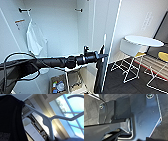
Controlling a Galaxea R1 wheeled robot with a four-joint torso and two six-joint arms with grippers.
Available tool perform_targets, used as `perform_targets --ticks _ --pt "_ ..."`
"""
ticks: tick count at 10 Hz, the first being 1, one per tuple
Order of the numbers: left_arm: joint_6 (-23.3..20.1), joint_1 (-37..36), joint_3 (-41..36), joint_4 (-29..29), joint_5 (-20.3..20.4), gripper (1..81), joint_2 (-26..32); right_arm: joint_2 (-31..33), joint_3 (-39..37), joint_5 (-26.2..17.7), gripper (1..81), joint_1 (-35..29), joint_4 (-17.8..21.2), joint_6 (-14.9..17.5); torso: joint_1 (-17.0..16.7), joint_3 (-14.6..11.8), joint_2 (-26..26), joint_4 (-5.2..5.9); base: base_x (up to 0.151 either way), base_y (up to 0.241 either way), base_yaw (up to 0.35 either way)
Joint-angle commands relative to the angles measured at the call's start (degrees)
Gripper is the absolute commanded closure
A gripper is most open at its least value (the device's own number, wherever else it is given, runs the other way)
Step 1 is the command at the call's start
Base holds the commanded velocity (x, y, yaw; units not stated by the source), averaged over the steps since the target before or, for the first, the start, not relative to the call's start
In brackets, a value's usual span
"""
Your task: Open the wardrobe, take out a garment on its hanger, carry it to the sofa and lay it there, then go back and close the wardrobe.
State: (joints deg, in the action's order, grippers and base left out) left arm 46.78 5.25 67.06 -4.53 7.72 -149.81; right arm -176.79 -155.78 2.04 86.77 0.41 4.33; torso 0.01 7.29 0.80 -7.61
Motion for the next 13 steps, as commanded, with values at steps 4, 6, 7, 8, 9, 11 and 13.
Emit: perform_targets --ticks 4,6,7,8,9,11,13 --pt "-0.6 -10.1 -2.0 -3.2 2.7 81.1 -0.6 -0.5 0.2 -3.4 1.0 -1.9 0.3 0.4 0.0 0.0 0.0 0.0 0.0 0.0 -0.128" --pt "-0.6 -10.1 -1.9 -3.4 2.7 81.1 -1.7 -0.4 0.5 -3.4 1.0 -1.8 0.5 0.2 0.0 0.0 0.0 0.0 0.0 0.0 -0.128" --pt "-0.7 -9.6 -2.0 -3.4 2.8 81.1 -1.9 -0.5 0.5 -3.4 1.0 -1.8 0.4 0.3 0.0 0.0 0.0 0.0 0.0 0.0 -0.128" --pt "-0.7 -9.0 -1.9 -4.4 3.4 81.1 -2.2 -0.4 0.2 -3.4 1.0 -1.7 0.5 0.3 0.0 0.0 0.0 0.0 0.0 0.0 -0.128" --pt "-0.7 -8.8 -2.0 -4.4 3.5 81.1 -2.3 -0.4 0.2 -3.3 1.0 -1.6 0.5 0.3 0.0 0.0 0.0 0.0 0.0 0.0 -0.128" --pt "-0.7 -8.6 -2.0 -4.4 3.5 81.1 -2.4 -0.4 0.2 -3.3 1.0 -1.9 0.5 0.2 0.0 0.0 0.0 0.0 0.0 0.0 -0.128" --pt "-0.7 -8.4 -2.0 -4.7 3.4 81.1 -2.2 -0.4 0.2 -3.3 1.0 -2.0 0.5 0.2 0.0 0.0 0.0 0.0 0.0 0.0 -0.128"
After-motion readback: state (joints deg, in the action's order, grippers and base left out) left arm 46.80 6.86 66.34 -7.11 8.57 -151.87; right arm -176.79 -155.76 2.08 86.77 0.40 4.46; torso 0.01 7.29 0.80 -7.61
